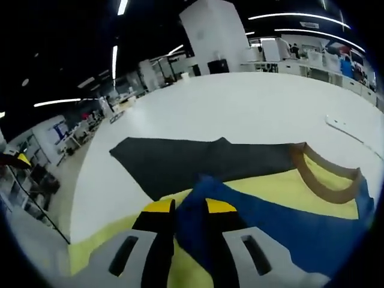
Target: Fold the garment on the visible template until the final outline fits inside the template.
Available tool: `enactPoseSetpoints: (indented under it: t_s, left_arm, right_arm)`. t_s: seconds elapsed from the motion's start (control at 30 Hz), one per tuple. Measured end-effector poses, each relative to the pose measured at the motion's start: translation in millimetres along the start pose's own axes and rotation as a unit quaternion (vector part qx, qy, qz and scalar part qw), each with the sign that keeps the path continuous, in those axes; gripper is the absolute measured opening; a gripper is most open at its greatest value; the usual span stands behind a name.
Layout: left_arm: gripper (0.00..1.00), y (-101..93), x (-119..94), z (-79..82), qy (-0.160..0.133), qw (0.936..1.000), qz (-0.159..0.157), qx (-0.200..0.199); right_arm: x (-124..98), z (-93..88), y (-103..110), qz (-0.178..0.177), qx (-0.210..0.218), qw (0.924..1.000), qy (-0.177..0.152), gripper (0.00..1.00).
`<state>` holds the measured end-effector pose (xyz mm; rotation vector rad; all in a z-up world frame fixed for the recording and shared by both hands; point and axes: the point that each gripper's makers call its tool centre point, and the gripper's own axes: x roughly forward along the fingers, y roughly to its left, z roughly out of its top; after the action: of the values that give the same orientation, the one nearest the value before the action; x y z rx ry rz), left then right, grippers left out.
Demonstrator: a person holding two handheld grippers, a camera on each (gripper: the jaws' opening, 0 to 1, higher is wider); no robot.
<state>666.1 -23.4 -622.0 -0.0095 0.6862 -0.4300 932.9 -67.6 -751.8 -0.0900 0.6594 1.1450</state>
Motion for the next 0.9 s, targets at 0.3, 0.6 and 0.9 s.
enactPoseSetpoints:
  t_s: [0.3, 0.6, 0.9]
  left_arm:
    - [0.97, 0.0, -4.6, 5.4, -0.009, 0.9999, 0.011, 0.005]
    - [0.96, -10.9, -0.9, 8.9, -0.002, 0.9998, 0.0, 0.021]
    - [0.97, -24.2, 1.3, 19.8, -0.004, 0.999, -0.009, 0.043]
  right_arm:
    - [-27.5, 8.5, 7.8, -0.005, -0.009, 0.9997, -0.023, 0.35]
    - [-78.6, -2.1, -0.8, -0.032, -0.016, 0.999, -0.027, 0.63]
    - [-140.8, -10.3, 10.3, -0.053, -0.016, 0.9969, -0.057, 0.72]
